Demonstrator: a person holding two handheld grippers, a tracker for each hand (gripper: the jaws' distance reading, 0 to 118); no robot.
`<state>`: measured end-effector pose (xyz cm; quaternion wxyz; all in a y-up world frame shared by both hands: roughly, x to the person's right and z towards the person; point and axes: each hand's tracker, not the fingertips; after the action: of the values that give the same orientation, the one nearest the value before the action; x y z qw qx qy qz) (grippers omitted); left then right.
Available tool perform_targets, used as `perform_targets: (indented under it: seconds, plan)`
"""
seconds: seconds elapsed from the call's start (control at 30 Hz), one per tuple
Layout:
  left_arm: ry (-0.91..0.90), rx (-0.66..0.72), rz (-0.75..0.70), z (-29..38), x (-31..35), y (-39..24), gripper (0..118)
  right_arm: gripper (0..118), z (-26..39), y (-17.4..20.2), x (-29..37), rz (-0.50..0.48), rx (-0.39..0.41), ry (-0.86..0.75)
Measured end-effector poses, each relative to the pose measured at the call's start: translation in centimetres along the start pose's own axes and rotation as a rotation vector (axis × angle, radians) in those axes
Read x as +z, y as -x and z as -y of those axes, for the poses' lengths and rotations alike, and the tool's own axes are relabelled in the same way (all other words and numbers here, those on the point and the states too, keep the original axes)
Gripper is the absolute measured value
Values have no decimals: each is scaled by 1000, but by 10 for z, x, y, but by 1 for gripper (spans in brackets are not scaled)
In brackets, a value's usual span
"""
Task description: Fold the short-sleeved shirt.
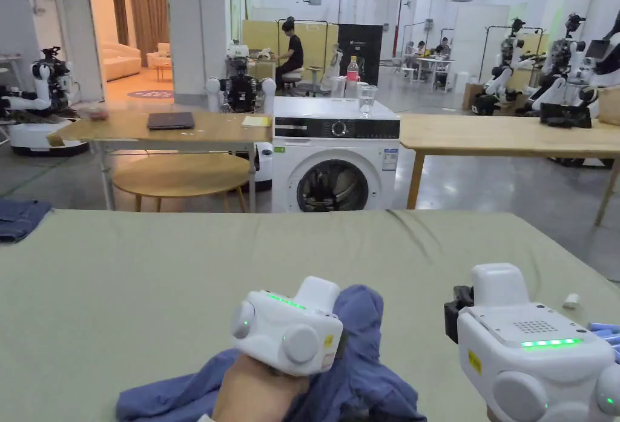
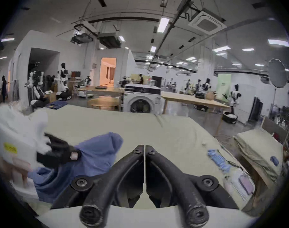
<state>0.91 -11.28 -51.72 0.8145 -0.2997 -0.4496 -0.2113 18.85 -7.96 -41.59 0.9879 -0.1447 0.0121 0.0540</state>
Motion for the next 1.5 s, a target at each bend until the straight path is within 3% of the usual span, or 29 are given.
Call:
perform_targets:
  seconds: [0.17, 0.2, 0.23, 0.27, 0.3, 0.43, 0.57, 0.73, 0.77, 0.8, 0.83, 1.03, 1.23, 1.27, 1.3, 1.33, 1.37, 1.5]
  plan:
    - [113, 18, 20, 28, -81, -22, 1, 0, 31, -33, 8, 41, -38, 75]
    - [110, 27, 20, 33, -84, -24, 12, 0, 37, -38, 10, 38, -49, 90]
    - [102, 34, 25, 36, -82, -23, 39, 0, 41, -40, 13, 30, -58, 101]
    - [84, 47, 30, 38, -75, -20, 90, 0, 45, -44, 9, 22, -65, 105]
    - [66, 68, 24, 38, -63, -15, 107, 0, 49, -43, 12, 19, -66, 105]
    - [-170, 18, -95, 51, 38, -12, 109, 0, 52, -28, 16, -34, -82, 112]
    - [-328, 22, -230, 93, 150, -1, 109, 0, 53, 6, 16, -96, -57, 108]
    - [-253, 80, -439, 153, 228, 20, 106, 0, 57, 48, 13, -146, -50, 95]
    - [-225, 90, -466, 164, 237, 24, 78, 0, 58, 54, 15, -155, -61, 88]
    - [-196, 111, -466, 174, 243, 31, 24, 0, 56, 59, 2, -163, -75, 89]
    - [-170, 141, -468, 183, 246, 38, 0, 0, 56, 62, 2, -170, -81, 92]
    - [-30, 332, -486, 220, 253, 85, 0, 0, 52, 75, -11, -197, -42, 106]
    - [204, 474, -387, 257, 188, 135, 0, 0, 53, 68, -26, -190, -43, 124]
    - [168, 566, -309, 265, 178, 141, 8, 0, 54, 66, -30, -190, -41, 129]
    - [202, 557, -346, 269, 169, 146, 41, 0, 55, 64, -30, -190, -38, 135]
    - [231, 539, -383, 270, 161, 147, 87, 0, 56, 61, -30, -186, -33, 141]
    - [259, 519, -399, 278, 154, 150, 116, 0, 57, 58, -33, -180, -28, 144]
    - [271, 539, -421, 288, 143, 152, 110, 0, 60, 40, -40, -151, -17, 158]
